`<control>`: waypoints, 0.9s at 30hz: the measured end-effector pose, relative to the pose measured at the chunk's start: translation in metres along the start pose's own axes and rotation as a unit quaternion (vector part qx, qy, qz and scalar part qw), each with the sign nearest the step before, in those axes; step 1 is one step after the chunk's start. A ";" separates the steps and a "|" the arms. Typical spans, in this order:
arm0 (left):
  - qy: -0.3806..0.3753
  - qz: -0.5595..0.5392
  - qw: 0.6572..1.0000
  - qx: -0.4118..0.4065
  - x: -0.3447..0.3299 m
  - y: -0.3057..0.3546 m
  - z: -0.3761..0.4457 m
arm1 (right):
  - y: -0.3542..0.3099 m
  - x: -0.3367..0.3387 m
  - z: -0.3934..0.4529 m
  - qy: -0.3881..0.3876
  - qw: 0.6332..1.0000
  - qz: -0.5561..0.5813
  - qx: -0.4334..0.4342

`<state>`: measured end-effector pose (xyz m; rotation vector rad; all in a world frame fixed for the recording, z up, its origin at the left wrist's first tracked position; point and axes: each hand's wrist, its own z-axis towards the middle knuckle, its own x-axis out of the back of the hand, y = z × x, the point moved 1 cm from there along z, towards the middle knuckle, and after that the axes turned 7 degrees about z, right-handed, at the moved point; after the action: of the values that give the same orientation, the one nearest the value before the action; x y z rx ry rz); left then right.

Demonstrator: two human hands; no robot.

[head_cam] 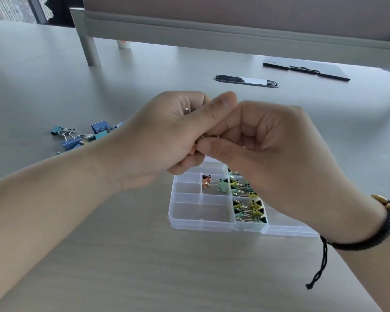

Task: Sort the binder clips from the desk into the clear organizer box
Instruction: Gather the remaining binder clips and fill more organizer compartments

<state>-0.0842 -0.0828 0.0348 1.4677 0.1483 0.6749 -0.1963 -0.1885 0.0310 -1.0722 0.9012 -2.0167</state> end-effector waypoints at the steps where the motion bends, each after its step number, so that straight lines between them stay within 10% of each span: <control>1: -0.002 -0.008 1.000 0.012 0.001 0.000 0.000 | 0.001 0.001 0.000 0.008 1.000 -0.001 0.000; 27: 0.050 -0.051 0.990 0.118 0.016 -0.001 0.005 | 0.005 0.016 0.004 0.109 0.991 0.068 -0.037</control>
<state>-0.0687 -0.0788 0.0391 1.6413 0.3893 0.6642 -0.1987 -0.2051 0.0345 -0.8144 1.1382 -2.0250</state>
